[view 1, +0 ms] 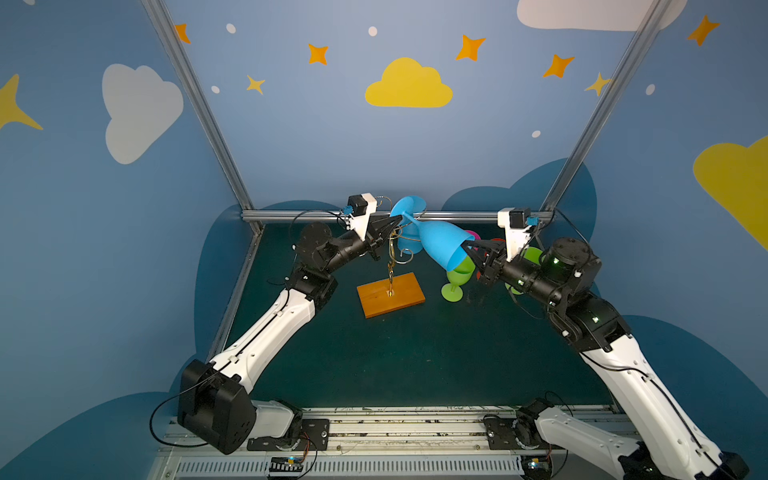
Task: Take the wine glass off the wine glass rack
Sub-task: 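Open the left gripper off the stem while the right gripper pulls the glass away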
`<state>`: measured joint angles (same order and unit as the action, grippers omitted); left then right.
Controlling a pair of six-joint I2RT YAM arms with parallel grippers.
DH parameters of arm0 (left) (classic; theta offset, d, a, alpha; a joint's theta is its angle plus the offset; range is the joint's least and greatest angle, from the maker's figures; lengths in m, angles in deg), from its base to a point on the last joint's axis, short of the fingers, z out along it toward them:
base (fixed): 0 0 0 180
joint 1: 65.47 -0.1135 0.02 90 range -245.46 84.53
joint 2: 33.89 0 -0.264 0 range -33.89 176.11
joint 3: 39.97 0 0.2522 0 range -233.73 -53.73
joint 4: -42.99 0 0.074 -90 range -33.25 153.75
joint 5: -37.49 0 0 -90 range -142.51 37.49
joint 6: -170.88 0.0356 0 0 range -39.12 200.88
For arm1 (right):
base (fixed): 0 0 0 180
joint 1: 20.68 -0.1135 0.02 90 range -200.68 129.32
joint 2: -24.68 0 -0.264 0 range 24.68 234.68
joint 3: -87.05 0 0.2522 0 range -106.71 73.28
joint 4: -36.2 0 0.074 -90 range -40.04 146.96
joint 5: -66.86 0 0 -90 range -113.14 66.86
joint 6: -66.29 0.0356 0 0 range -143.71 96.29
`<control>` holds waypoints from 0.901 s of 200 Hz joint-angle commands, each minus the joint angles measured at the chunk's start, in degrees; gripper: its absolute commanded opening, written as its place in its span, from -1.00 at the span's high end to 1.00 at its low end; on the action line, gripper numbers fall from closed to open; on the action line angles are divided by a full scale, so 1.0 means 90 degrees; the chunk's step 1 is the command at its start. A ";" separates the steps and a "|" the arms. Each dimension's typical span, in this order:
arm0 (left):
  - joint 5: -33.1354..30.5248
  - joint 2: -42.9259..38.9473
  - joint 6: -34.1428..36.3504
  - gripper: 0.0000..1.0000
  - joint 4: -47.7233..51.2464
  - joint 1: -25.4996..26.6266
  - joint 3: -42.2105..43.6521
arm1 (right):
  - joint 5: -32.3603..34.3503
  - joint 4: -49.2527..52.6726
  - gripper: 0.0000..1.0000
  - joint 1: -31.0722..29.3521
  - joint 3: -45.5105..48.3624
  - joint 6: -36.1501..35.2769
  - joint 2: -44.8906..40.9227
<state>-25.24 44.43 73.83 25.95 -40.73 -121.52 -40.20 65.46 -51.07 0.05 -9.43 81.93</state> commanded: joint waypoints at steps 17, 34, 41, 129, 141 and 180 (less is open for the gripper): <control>-0.0106 -0.0039 -0.0018 0.37 -0.0127 -0.0014 0.0029 | 0.0156 -0.0083 1.00 0.0030 -0.0212 0.0052 -0.0137; -0.0293 -0.0087 -0.0015 -0.09 -0.0112 -0.0017 0.0051 | 0.0397 0.0093 1.00 0.0062 -0.0297 -0.0077 -0.0297; -0.0417 -0.0098 -0.0034 -0.23 -0.0129 -0.0023 0.0069 | 0.0513 0.0189 1.00 0.0065 -0.0342 -0.0116 -0.0368; -0.1135 -0.0176 -0.0685 -0.92 -0.0267 -0.0826 -0.0075 | 0.1627 0.2791 1.00 0.0063 -0.1227 -0.1194 -0.1261; -0.1135 -0.0191 -0.0835 -0.92 -0.0246 -0.1031 -0.0188 | 0.1653 0.3262 1.00 0.0065 -0.1340 -0.1250 -0.1210; -0.1194 -0.0511 -0.0696 -0.92 0.0304 -0.1757 -0.0300 | 0.1255 0.4461 1.00 0.0021 -0.1316 -0.1299 -0.1047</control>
<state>-34.95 43.47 68.15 27.08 -53.52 -122.87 -27.30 95.58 -50.77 -12.01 -19.85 71.01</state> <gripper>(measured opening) 0.960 0.048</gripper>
